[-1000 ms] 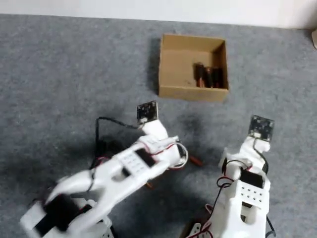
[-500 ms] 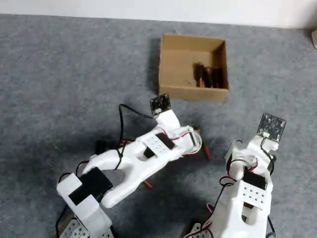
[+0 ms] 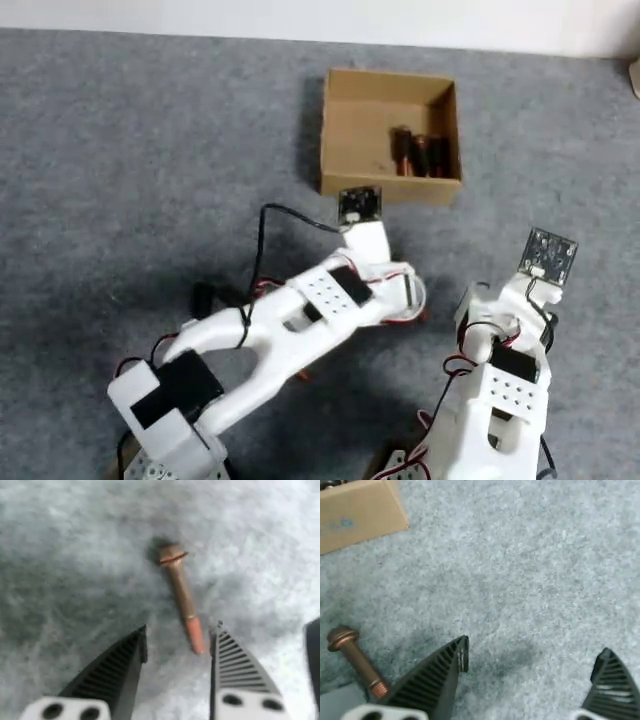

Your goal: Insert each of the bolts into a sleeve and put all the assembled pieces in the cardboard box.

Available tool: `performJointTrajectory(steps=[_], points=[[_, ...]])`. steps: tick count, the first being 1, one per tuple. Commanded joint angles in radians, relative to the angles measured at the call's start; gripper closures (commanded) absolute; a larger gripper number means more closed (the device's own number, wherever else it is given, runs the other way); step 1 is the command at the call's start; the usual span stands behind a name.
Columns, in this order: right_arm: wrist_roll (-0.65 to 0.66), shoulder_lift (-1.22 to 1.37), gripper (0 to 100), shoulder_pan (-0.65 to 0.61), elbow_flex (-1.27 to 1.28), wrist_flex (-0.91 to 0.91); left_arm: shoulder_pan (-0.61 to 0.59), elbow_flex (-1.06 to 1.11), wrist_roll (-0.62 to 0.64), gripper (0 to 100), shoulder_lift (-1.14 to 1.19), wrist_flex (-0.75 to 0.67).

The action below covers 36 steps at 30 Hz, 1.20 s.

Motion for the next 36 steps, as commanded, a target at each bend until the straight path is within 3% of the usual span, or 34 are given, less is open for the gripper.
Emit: performJointTrajectory(steps=[1,5,11,21,23,26,29,32,36], points=[[-0.011,-0.010,64.2,0.027,-0.031,-0.022,-0.024,-0.081,-0.029,79,-0.024,0.006],[-0.012,-0.010,64.2,0.038,-0.031,-0.022,-0.033,-0.136,-0.078,79,0.081,0.006],[-0.012,-0.010,64.2,0.036,-0.031,-0.022,-0.042,-0.263,-0.020,79,0.283,0.021],[-0.012,-0.010,64.2,0.035,-0.031,-0.022,-0.051,-0.544,0.029,79,0.467,0.384],[-0.012,-0.010,64.2,0.035,-0.031,-0.022,-0.053,-0.573,0.071,84,0.483,0.433],[-0.012,-0.010,64.2,0.033,-0.031,-0.022,-0.053,-0.588,0.078,100,0.490,0.479],[-0.012,-0.010,64.2,0.033,-0.031,-0.022,-0.045,-0.584,0.078,100,0.484,0.508],[-0.012,-0.010,64.2,0.033,-0.031,-0.022,-0.025,-0.584,0.057,100,0.483,0.523],[-0.012,-0.010,64.2,0.033,-0.031,-0.022,0.025,-0.596,-0.117,100,0.460,0.609]])
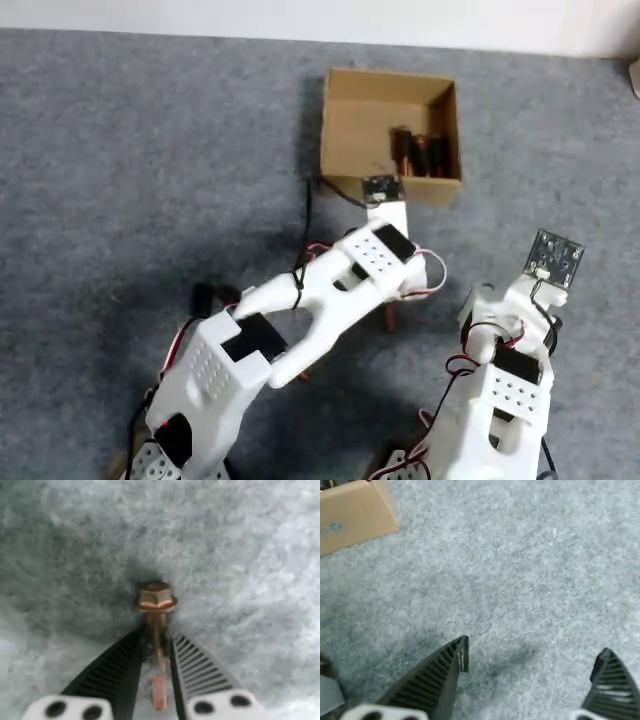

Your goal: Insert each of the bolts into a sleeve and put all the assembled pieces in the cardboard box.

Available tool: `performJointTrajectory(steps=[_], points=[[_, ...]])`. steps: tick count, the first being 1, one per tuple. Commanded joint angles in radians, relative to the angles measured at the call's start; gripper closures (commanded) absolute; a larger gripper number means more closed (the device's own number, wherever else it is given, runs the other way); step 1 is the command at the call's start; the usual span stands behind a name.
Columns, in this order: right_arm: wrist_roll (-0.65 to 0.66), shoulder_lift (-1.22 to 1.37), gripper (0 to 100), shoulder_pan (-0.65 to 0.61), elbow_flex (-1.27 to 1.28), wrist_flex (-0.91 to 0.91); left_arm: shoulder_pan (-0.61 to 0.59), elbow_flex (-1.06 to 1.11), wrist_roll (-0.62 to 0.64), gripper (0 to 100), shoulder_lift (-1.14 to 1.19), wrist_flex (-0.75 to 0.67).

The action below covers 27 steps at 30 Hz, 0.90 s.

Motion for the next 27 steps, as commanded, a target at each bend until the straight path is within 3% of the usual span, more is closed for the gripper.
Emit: performJointTrajectory(steps=[1,5,8,14,22,27], points=[[-0.008,-0.010,64.2,0.007,-0.031,-0.022,0.062,-0.002,-0.175,100,-0.047,0.132],[-0.008,-0.010,64.2,0.007,-0.031,-0.022,0.088,0.008,-0.488,100,-0.179,0.273],[-0.008,-0.010,64.2,0.007,-0.031,-0.022,0.054,0.012,-0.652,100,-0.262,0.351],[-0.005,-0.010,64.2,0.007,-0.031,-0.022,-0.070,0.110,-0.695,100,-0.449,0.344],[0.000,-0.010,64.2,-0.015,-0.031,-0.022,-0.196,0.308,-0.743,100,-0.881,0.341],[0.000,-0.010,64.2,-0.033,-0.031,-0.022,-0.272,0.479,-0.830,100,-1.136,0.232]])
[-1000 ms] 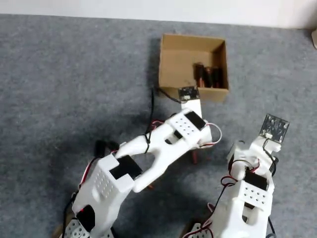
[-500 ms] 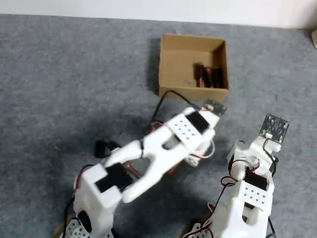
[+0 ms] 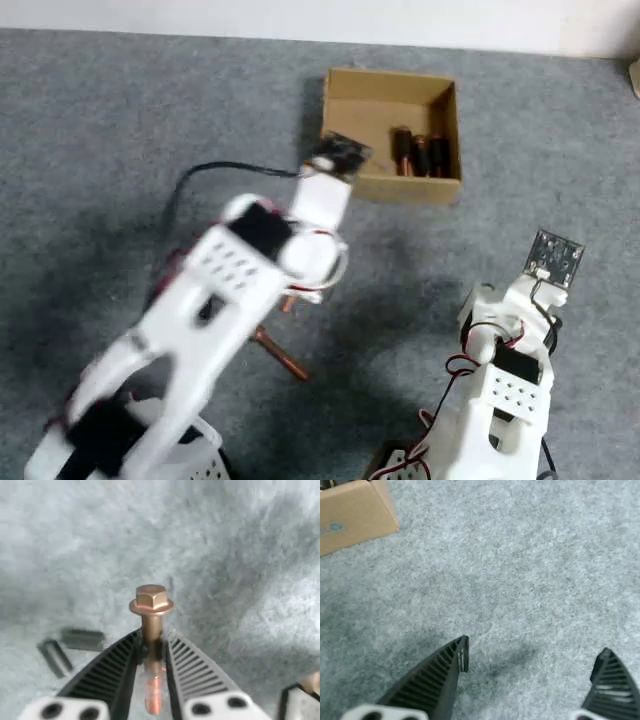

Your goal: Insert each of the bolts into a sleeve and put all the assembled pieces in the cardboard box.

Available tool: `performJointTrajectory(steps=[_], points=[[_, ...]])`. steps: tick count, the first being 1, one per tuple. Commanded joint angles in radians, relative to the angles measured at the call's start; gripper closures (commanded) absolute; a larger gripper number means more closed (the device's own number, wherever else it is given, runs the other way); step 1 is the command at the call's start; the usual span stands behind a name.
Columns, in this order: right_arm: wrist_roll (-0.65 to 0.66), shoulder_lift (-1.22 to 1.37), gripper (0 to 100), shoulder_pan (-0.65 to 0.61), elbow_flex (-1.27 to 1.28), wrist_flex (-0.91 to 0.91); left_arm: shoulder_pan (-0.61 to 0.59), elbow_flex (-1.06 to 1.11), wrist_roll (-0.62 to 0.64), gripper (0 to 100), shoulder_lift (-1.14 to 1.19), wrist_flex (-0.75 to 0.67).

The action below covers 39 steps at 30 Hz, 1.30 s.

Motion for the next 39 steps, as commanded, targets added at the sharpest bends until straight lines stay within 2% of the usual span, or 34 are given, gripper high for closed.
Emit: performJointTrajectory(steps=[1,8,14,17,24,28,30,32,35,39], points=[[0.000,-0.010,64.2,-0.033,-0.031,-0.022,-0.045,0.113,-0.060,100,-0.214,-0.117],[0.000,-0.010,64.2,-0.036,-0.031,-0.022,-0.110,0.453,-0.221,100,-0.524,-0.411],[0.008,-0.010,64.2,-0.071,-0.024,-0.022,-0.275,0.699,-0.305,100,-0.799,-0.651],[0.066,-0.010,64.2,-0.107,-0.008,-0.022,-0.335,0.763,-0.305,100,-0.937,-0.654],[0.084,-0.010,64.2,-0.162,0.001,-0.022,-0.501,0.955,-0.298,100,-1.150,-0.597],[0.087,-0.010,64.2,-0.189,0.004,-0.021,-0.693,1.029,-0.160,100,-1.305,-0.522],[0.130,-0.010,64.2,-0.226,0.024,-0.021,-0.809,1.035,-0.072,100,-1.406,-0.465],[0.181,-0.010,64.2,-0.286,0.039,-0.016,-0.917,1.018,-0.017,100,-1.465,-0.405],[0.232,-0.010,64.2,-0.410,0.042,0.018,-1.026,1.007,-0.008,100,-1.423,-0.373],[0.244,-0.013,64.2,-0.662,-0.016,0.142,-1.141,1.007,-0.005,100,-1.429,-0.365]])
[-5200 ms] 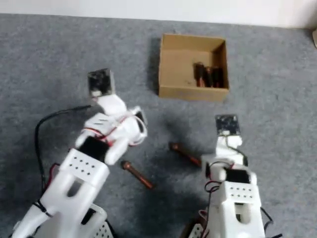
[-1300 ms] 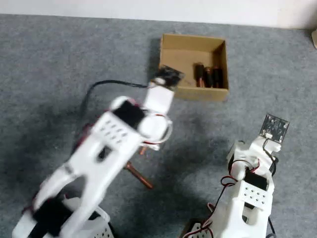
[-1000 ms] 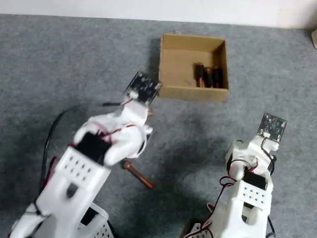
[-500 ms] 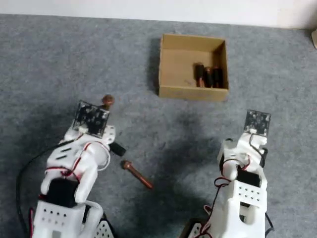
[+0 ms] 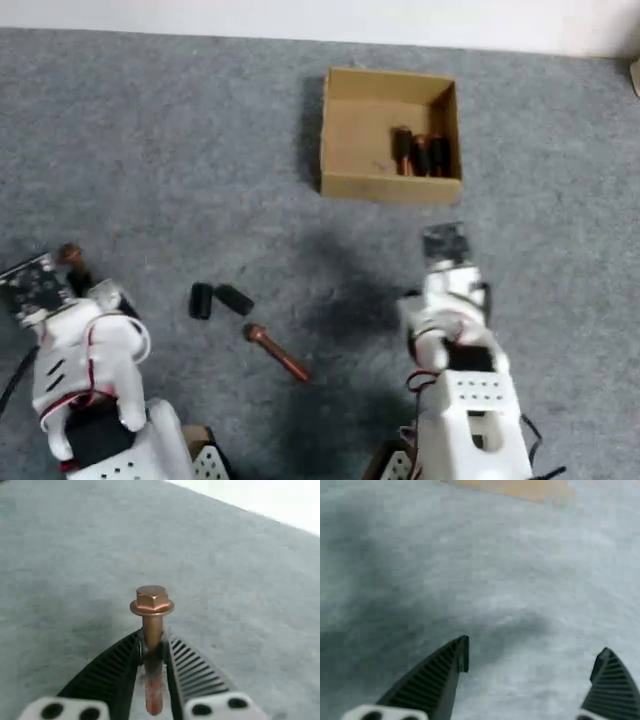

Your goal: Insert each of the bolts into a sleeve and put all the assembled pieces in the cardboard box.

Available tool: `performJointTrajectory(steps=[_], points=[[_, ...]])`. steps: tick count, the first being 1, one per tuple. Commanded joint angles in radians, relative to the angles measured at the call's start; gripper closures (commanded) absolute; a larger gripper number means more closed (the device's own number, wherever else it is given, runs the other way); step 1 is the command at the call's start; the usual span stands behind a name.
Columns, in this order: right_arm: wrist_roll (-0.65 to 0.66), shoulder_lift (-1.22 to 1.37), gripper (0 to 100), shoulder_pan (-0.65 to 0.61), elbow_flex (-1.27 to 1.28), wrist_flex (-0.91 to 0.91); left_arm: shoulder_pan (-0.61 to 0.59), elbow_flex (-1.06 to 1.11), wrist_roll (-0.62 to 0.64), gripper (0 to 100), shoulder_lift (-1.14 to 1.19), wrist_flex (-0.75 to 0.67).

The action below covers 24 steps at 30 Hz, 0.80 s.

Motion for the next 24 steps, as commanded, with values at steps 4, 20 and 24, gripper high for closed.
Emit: performJointTrajectory(steps=[4,20,24], points=[[0.028,-0.039,64.2,-0.524,-0.209,0.274,-0.148,-0.035,0.011,100,-0.015,0.026],[0.021,0.668,64.2,-0.906,-0.796,0.226,-0.209,0.001,0.052,100,-0.016,-0.017],[0.009,0.912,64.2,-0.908,-0.987,0.225,-0.214,0.002,0.052,100,-0.016,-0.018]])
